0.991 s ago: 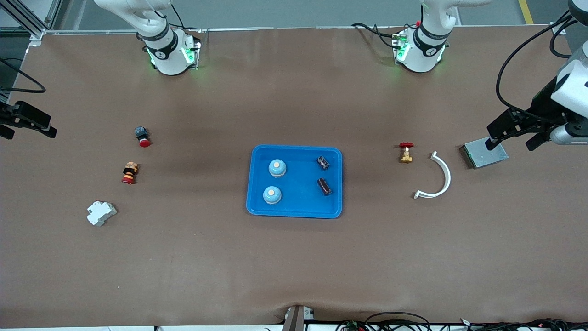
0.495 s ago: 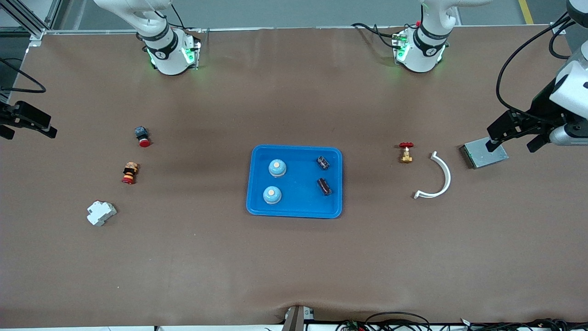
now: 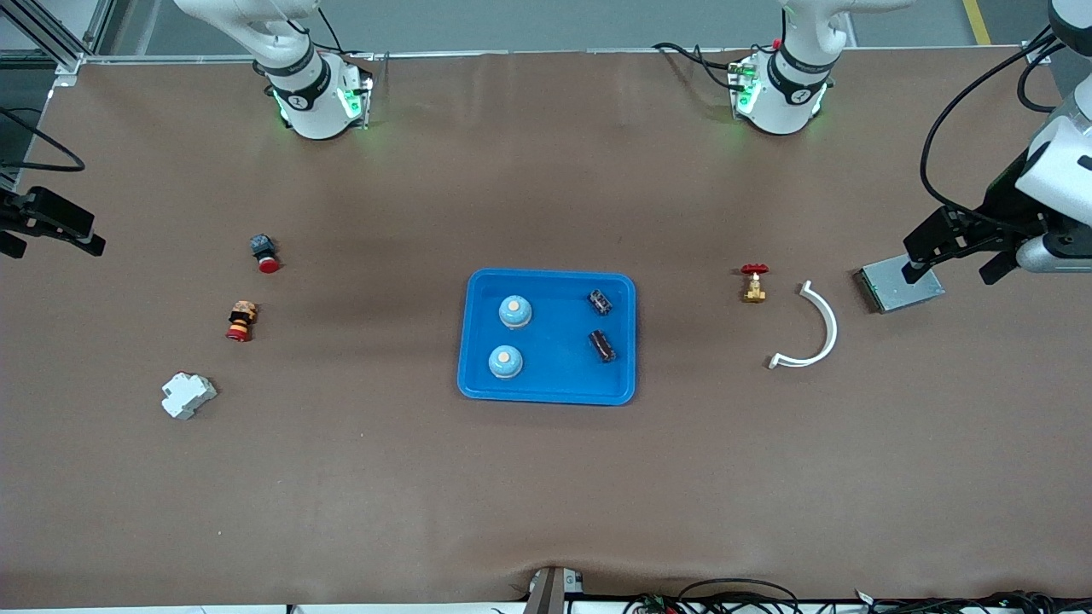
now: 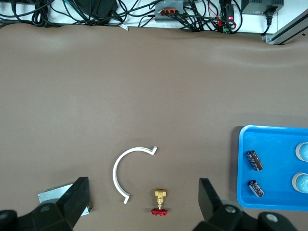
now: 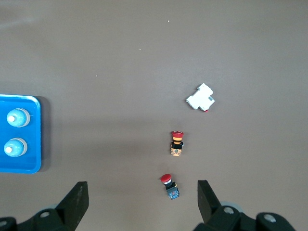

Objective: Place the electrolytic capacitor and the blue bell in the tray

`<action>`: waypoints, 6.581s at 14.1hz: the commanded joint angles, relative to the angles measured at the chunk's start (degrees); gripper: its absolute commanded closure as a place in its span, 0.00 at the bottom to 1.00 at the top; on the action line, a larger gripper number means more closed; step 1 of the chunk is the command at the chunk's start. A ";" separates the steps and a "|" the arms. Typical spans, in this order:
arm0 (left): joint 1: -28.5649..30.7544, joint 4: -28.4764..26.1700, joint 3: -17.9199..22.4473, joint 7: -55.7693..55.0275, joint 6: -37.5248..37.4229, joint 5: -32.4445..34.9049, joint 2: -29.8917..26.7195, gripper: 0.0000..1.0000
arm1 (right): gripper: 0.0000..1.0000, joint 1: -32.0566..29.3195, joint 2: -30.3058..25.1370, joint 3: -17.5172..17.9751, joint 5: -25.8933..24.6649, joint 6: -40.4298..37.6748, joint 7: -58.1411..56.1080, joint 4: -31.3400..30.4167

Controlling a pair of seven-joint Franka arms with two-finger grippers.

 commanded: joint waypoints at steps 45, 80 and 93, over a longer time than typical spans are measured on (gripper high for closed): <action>0.35 1.11 -0.16 0.74 0.54 5.08 1.40 0.00 | 0.00 1.21 -2.33 -0.23 1.50 3.24 3.47 -4.50; 0.26 1.20 -0.16 0.74 0.54 5.08 1.41 0.00 | 0.00 1.21 -2.68 -0.32 -2.61 3.59 3.29 -4.94; 0.00 1.37 -0.42 0.65 0.45 4.73 0.79 0.00 | 0.00 1.21 -3.03 -0.23 -2.28 1.30 6.10 -5.12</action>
